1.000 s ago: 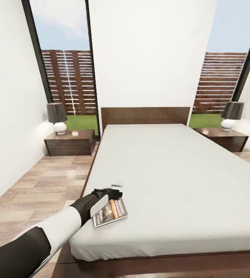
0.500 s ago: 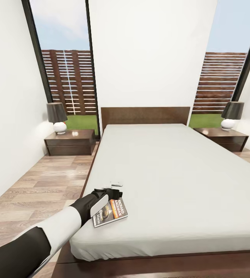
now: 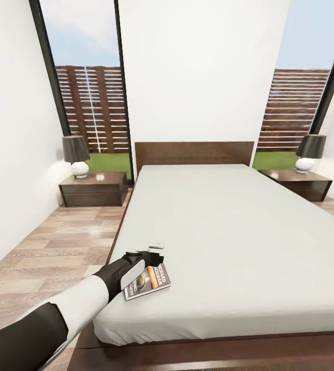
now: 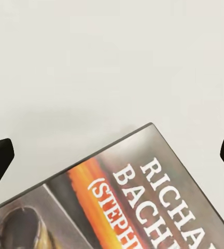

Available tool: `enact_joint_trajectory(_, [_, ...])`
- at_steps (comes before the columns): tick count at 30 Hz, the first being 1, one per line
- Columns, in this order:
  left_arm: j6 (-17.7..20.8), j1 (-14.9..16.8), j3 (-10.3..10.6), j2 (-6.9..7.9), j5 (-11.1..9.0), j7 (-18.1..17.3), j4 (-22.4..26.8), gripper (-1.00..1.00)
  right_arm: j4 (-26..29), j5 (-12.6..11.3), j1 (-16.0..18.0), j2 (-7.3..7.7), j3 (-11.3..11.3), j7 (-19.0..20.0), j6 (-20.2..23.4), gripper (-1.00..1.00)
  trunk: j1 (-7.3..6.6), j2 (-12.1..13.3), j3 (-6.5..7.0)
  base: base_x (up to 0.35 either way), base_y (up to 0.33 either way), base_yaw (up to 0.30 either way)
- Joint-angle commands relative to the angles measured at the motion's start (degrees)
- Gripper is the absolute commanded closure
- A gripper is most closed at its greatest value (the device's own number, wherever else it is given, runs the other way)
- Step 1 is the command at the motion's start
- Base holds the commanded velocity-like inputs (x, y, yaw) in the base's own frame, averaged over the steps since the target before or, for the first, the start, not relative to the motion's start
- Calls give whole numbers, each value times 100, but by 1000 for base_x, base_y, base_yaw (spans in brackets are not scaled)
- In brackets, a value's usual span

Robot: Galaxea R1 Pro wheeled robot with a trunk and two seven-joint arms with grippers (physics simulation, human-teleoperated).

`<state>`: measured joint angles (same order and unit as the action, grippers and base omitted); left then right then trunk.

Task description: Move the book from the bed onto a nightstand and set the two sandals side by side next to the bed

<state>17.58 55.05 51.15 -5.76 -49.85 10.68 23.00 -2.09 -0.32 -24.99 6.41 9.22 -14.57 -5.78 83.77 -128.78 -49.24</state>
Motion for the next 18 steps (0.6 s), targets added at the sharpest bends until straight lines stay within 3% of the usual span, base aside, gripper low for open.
enact_joint_trajectory(1, [9,6,46,4,-60,49,11,-100,-11,-3,3,1,36,-2,-46,-100,-1,-2,-4,0,0,0])
enact_joint_trajectory(13, [9,6,49,4,-60,49,11,-100,-11,-3,3,1,36,-2,-46,-100,-1,-2,-4,0,0,0])
enact_joint_trajectory(18, [9,6,49,4,-60,49,11,-100,-10,-3,3,1,36,-2,-46,-100,109,-203,-94,0,0,0])
